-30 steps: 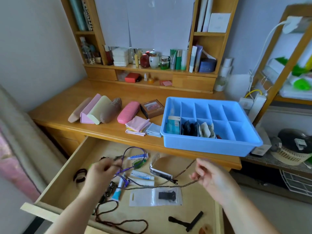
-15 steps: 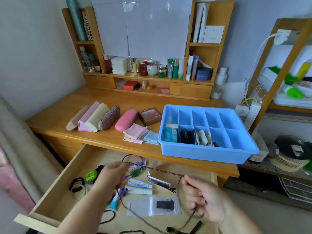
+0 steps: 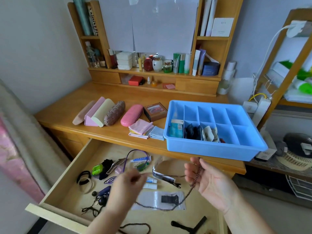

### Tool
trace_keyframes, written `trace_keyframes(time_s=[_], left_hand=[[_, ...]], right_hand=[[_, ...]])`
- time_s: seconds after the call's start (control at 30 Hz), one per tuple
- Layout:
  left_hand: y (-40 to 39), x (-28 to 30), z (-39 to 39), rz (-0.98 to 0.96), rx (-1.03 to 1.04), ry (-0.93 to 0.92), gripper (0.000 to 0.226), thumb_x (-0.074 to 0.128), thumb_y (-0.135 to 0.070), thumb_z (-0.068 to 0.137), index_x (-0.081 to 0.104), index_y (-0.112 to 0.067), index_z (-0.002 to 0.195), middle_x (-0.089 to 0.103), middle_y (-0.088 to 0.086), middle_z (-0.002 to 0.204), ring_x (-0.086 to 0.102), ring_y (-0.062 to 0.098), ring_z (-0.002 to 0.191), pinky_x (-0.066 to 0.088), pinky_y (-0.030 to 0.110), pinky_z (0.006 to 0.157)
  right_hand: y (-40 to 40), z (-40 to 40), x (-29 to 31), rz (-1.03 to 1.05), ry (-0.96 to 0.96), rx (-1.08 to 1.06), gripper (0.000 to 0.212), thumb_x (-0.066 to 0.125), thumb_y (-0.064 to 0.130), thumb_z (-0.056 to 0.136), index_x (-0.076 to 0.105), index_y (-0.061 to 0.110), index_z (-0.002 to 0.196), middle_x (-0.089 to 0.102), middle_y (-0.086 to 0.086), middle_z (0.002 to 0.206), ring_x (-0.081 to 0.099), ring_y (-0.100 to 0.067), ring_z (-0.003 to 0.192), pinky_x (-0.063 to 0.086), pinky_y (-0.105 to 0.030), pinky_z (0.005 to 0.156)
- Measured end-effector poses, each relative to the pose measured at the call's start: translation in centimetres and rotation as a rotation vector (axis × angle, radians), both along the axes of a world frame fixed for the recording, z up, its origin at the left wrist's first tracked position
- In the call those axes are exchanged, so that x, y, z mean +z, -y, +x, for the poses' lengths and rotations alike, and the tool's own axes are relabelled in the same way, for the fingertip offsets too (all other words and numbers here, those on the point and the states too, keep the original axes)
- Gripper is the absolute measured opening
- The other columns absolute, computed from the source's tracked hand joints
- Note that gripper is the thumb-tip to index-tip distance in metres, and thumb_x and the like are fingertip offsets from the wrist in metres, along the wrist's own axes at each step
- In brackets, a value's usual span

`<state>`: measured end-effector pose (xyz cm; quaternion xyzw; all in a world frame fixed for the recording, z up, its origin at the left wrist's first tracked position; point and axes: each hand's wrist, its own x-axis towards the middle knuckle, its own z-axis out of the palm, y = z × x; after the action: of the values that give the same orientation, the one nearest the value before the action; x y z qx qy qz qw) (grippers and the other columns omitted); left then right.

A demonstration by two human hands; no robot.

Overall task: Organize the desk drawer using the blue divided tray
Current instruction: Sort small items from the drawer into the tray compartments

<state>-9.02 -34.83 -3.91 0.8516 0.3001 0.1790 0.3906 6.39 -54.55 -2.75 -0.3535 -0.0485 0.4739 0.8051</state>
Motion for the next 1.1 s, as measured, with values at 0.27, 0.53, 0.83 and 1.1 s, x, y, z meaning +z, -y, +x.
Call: trace_keyframes(time_s=[0.27, 0.53, 0.83, 1.1], left_hand=[[2.6, 2.6, 3.9, 0.031, -0.306, -0.082, 0.028, 0.064, -0.035, 0.083, 0.054, -0.021, 0.061, 0.046, -0.007, 0.050, 0.038, 0.006, 0.045, 0.031, 0.017, 0.047], [-5.1, -1.3, -0.7, -1.420, 0.211, 0.390, 0.043, 0.053, -0.033, 0.089, 0.048, -0.016, 0.050, 0.032, -0.003, 0.046, 0.041, 0.013, 0.038, 0.055, 0.032, 0.057], [0.8, -0.8, 0.6, -0.445, 0.049, 0.113, 0.022, 0.056, -0.020, 0.091, 0.063, -0.009, 0.073, 0.043, 0.000, 0.056, 0.038, 0.010, 0.049, 0.037, 0.022, 0.052], [4.6, 4.0, 4.3, 0.041, -0.456, -0.009, 0.020, 0.063, -0.030, 0.080, 0.058, -0.019, 0.065, 0.054, -0.008, 0.055, 0.047, 0.005, 0.050, 0.038, 0.021, 0.052]], right_hand=[[-1.2, -2.5, 0.3, -0.472, 0.395, 0.402, 0.034, 0.060, 0.042, 0.080, 0.062, 0.008, 0.078, 0.040, -0.001, 0.049, 0.031, -0.012, 0.041, 0.035, -0.024, 0.048], [2.3, 0.7, -1.2, -0.170, -0.059, 0.104, 0.022, 0.070, 0.020, 0.083, 0.058, 0.005, 0.072, 0.031, 0.006, 0.042, 0.030, -0.009, 0.034, 0.038, -0.024, 0.041], [0.2, -0.5, -1.7, -0.238, -0.020, -0.054, 0.023, 0.056, 0.026, 0.081, 0.069, 0.007, 0.085, 0.058, -0.007, 0.064, 0.063, -0.025, 0.072, 0.040, -0.040, 0.079], [-0.8, -2.0, 0.0, -0.392, 0.364, 0.316, 0.032, 0.058, 0.039, 0.082, 0.066, 0.009, 0.075, 0.049, -0.007, 0.058, 0.045, -0.022, 0.063, 0.039, -0.034, 0.071]])
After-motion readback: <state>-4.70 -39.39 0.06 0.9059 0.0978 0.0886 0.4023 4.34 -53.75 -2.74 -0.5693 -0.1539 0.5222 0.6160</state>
